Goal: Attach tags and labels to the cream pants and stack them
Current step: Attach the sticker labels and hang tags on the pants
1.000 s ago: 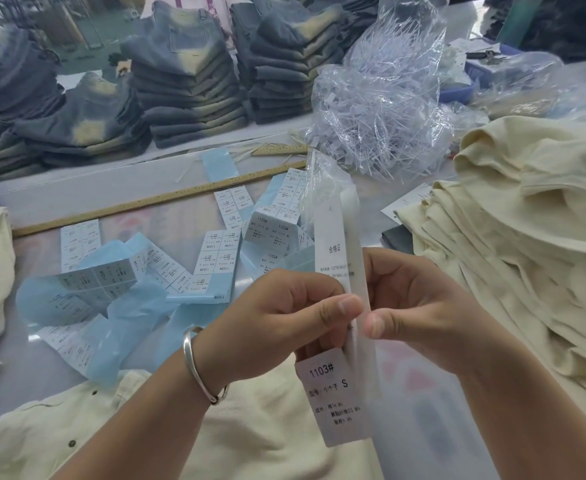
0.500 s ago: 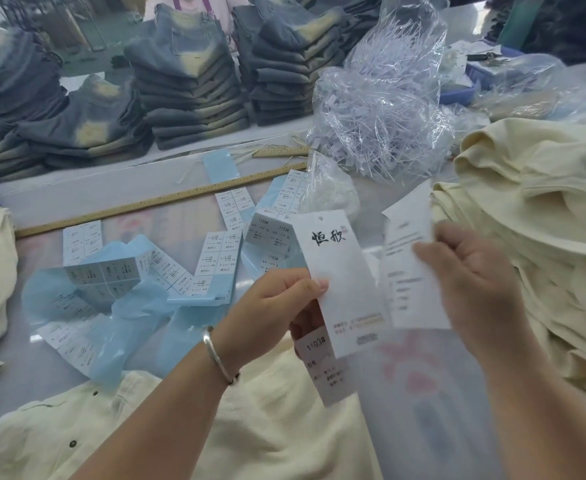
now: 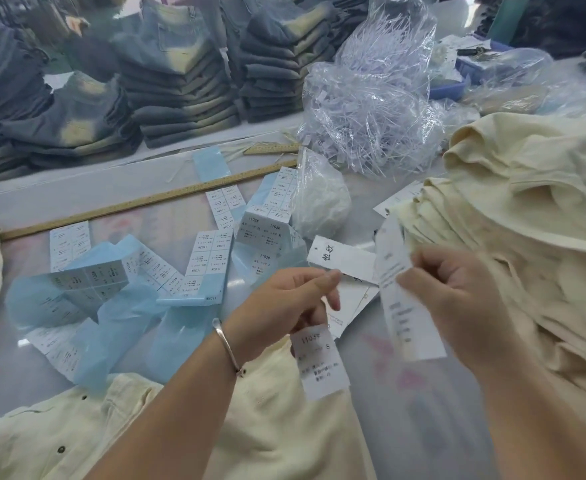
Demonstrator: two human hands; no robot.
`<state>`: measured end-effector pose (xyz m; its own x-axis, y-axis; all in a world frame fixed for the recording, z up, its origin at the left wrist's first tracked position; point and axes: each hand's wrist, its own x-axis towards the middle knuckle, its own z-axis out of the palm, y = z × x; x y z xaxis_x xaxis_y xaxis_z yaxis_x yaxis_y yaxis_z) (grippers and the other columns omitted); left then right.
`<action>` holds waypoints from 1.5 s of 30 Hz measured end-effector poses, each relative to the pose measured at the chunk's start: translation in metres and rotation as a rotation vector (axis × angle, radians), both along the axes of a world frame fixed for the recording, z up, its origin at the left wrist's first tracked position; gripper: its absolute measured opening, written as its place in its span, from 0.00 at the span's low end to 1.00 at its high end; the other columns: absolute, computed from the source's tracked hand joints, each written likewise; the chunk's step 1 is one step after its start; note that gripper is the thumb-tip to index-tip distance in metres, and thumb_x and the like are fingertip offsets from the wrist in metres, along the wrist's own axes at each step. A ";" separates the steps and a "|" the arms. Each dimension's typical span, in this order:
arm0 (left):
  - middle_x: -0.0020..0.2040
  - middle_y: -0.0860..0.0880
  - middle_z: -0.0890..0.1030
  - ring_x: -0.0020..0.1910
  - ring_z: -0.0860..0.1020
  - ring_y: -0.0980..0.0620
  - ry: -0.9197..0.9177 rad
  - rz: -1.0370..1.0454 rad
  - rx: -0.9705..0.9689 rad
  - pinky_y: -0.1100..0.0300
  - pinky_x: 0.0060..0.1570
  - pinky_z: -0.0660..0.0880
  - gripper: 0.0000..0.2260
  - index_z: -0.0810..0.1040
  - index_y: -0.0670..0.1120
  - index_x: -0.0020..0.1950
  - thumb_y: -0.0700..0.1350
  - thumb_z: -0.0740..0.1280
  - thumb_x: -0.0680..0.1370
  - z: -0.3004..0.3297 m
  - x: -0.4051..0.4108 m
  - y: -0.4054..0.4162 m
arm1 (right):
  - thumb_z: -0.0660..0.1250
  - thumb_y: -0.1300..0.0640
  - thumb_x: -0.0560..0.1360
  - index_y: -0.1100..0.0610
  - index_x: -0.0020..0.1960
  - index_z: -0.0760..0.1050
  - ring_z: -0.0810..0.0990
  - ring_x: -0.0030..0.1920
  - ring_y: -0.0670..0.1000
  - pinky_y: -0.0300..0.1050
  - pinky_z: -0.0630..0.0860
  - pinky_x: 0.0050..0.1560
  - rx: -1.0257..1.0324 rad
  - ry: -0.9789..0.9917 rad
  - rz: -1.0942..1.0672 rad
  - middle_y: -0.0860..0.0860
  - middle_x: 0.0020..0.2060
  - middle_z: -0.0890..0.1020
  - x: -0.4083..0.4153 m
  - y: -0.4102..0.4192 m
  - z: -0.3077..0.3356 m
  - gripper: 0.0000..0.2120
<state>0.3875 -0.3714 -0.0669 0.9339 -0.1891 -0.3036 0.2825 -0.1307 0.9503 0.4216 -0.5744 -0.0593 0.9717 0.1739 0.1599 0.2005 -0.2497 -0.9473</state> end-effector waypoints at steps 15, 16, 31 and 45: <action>0.29 0.52 0.79 0.30 0.81 0.54 -0.314 -0.060 -0.345 0.67 0.30 0.73 0.13 0.76 0.48 0.33 0.54 0.73 0.72 0.039 -0.029 -0.009 | 0.79 0.49 0.63 0.52 0.35 0.76 0.79 0.30 0.50 0.38 0.75 0.33 0.370 0.180 0.717 0.53 0.30 0.80 -0.017 0.029 0.032 0.13; 0.30 0.51 0.79 0.30 0.81 0.52 -0.315 -0.052 -0.336 0.66 0.31 0.72 0.13 0.76 0.49 0.33 0.55 0.72 0.72 0.041 -0.030 -0.009 | 0.79 0.46 0.64 0.52 0.35 0.76 0.79 0.30 0.50 0.38 0.75 0.33 0.377 0.188 0.727 0.53 0.30 0.80 -0.017 0.028 0.032 0.14; 0.33 0.45 0.77 0.27 0.72 0.56 -0.218 0.224 -0.183 0.68 0.28 0.68 0.10 0.83 0.46 0.38 0.50 0.69 0.64 0.018 -0.042 0.024 | 0.63 0.56 0.65 0.61 0.31 0.63 0.62 0.27 0.51 0.48 0.60 0.29 -0.320 -0.251 -0.259 0.50 0.23 0.63 0.029 0.009 0.008 0.11; 0.27 0.50 0.74 0.26 0.70 0.54 -0.149 0.320 -0.060 0.66 0.26 0.66 0.10 0.83 0.44 0.41 0.50 0.70 0.69 0.011 -0.106 0.055 | 0.67 0.37 0.72 0.60 0.36 0.77 0.72 0.28 0.50 0.40 0.67 0.29 0.109 0.364 0.338 0.53 0.29 0.78 0.029 0.067 -0.036 0.25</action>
<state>0.2818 -0.3168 -0.0556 0.9818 0.1068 -0.1569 0.1579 -0.0004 0.9875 0.4506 -0.5073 -0.0950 0.8601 0.4896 -0.1435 -0.0947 -0.1232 -0.9879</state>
